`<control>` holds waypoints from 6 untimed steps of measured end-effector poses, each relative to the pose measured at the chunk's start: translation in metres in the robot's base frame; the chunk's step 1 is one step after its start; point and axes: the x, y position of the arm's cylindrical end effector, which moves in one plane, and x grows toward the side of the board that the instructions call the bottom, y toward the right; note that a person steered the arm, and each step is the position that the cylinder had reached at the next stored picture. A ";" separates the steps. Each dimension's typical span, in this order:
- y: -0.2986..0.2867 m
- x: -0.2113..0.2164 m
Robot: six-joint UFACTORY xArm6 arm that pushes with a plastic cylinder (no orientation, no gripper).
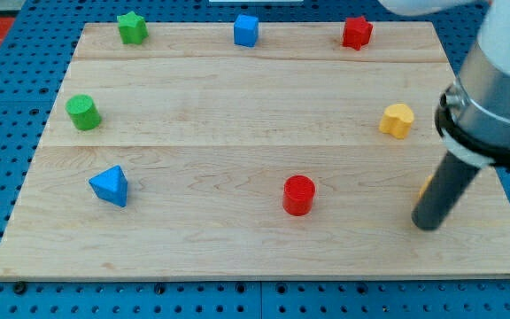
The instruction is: Push blue triangle a bit right
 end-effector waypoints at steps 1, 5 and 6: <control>0.002 0.028; -0.478 -0.045; -0.402 -0.065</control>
